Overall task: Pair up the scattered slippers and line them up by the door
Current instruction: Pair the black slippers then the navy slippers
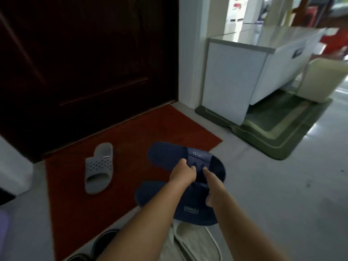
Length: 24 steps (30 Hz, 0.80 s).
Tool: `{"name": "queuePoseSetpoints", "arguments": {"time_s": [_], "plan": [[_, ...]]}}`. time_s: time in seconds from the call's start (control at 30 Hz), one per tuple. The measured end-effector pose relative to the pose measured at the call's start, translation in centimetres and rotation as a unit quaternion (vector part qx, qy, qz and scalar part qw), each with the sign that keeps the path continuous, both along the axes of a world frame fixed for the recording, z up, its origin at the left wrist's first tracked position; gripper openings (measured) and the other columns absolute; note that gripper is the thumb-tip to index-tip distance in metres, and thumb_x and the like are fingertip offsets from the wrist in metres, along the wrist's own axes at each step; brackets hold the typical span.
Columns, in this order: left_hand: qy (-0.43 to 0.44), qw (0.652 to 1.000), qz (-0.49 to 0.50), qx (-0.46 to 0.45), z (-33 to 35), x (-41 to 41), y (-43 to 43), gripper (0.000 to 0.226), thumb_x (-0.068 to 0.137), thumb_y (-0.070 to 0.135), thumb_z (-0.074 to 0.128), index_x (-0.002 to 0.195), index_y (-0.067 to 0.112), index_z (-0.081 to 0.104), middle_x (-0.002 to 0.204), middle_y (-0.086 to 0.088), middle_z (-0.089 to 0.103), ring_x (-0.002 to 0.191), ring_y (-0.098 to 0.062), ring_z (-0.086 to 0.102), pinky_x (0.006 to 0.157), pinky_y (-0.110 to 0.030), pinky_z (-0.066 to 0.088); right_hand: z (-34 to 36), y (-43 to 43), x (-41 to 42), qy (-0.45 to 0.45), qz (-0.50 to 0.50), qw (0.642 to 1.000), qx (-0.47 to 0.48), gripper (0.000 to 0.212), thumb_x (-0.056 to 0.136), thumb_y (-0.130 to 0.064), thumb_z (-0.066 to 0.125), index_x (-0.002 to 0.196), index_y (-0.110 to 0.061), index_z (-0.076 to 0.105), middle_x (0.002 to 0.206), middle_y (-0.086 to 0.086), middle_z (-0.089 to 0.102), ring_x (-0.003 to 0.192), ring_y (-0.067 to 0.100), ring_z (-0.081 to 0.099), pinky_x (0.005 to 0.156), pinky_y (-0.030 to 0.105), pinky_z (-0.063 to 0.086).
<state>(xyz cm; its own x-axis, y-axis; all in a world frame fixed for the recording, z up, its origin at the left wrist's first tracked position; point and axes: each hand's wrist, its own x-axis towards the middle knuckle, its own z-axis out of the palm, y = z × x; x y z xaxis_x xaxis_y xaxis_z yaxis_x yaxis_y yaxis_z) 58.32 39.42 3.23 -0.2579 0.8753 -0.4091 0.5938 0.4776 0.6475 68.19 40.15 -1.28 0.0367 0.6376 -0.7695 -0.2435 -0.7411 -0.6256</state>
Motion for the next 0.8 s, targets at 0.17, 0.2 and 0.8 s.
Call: {"name": "queuePoseSetpoints", "arguments": {"time_s": [0.17,0.2,0.8], "plan": [[-0.015,0.995,-0.097,0.025,-3.1,7.6,2.5,0.054,0.097,0.029,0.043,0.147,0.020,0.025,0.152,-0.005,0.029,0.131,-0.025,0.041,0.100,-0.039,0.043,-3.3,2.1,6.8,0.000,-0.122,0.992,-0.020,0.061,0.085,-0.048,0.061,0.129,-0.009,0.049,0.120,0.014,0.059,0.095,0.032,0.058,0.080,0.042,0.048],[-0.005,0.992,-0.128,0.010,-4.1,8.4,2.1,0.055,0.097,0.030,0.043,0.148,0.022,0.023,0.154,-0.004,0.026,0.134,-0.025,0.038,0.102,-0.038,0.041,-3.9,2.0,8.1,-0.014,-0.116,0.993,-0.018,0.058,0.086,-0.044,0.062,0.130,-0.008,0.048,0.117,0.013,0.060,0.093,0.032,0.059,0.082,0.043,0.050],[0.039,0.977,-0.198,-0.073,-5.4,0.9,-3.4,0.031,0.091,0.031,0.050,0.119,0.018,0.051,0.122,-0.008,0.060,0.108,-0.027,0.057,0.086,-0.036,0.046,-3.7,-0.2,0.9,-0.458,0.249,0.806,0.278,0.030,0.093,-0.043,0.046,0.103,-0.014,0.043,0.105,0.009,0.060,0.090,0.030,0.061,0.064,0.034,0.042]]}}
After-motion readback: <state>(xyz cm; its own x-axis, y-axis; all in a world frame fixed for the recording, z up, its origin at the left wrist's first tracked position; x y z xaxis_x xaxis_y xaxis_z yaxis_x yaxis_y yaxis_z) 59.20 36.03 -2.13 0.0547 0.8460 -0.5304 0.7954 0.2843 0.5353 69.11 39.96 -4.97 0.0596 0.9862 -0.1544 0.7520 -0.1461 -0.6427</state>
